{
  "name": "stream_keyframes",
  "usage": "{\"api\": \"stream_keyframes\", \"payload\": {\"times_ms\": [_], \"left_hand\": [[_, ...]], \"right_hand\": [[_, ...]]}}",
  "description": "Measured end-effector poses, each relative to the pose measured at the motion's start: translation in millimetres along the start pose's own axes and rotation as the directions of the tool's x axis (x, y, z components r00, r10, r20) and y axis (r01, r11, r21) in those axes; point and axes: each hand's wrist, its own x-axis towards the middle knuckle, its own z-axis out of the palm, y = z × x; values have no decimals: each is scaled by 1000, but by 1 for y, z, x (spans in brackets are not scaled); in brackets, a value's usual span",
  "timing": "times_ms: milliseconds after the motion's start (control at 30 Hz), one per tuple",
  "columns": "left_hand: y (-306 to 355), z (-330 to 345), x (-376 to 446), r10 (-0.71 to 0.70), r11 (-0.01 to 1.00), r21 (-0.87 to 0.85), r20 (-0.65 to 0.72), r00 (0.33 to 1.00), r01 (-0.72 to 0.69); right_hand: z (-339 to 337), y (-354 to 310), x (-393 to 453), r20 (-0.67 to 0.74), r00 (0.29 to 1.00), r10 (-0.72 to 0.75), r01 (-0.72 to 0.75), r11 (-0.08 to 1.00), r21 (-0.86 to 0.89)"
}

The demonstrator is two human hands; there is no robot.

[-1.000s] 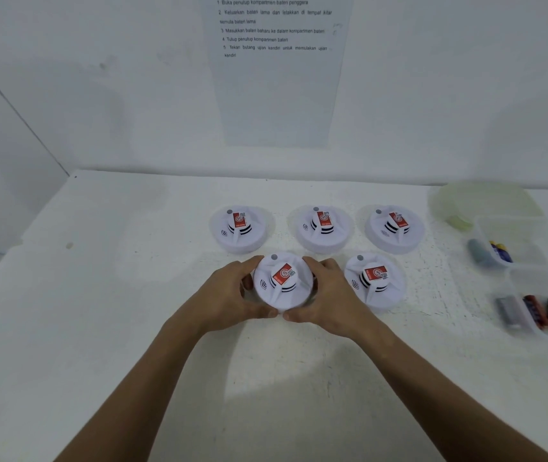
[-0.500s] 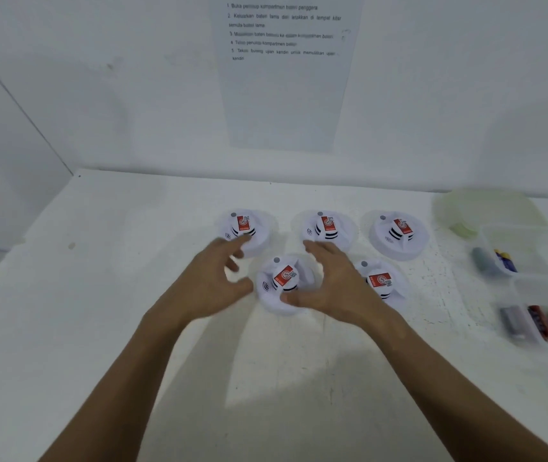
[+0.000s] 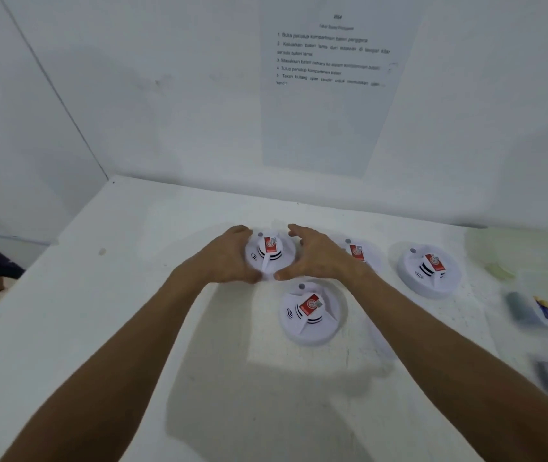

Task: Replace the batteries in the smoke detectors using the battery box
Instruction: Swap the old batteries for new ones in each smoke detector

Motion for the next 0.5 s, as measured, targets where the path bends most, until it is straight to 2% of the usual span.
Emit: {"api": "stream_keyframes", "payload": {"times_ms": [267, 367, 500], "left_hand": [[2, 14, -8, -1, 988, -156, -83, 997, -12], [19, 12, -23, -23, 978, -208, -98, 995, 2], [68, 11, -48, 9, 962, -269, -148, 989, -49]], "right_hand": [[5, 2, 2, 3, 993, -115, 115, 992, -49], [-2, 9, -12, -21, 986, -164, 164, 986, 8], [-21, 20, -43, -37, 970, -239, 241, 969, 46]]}}
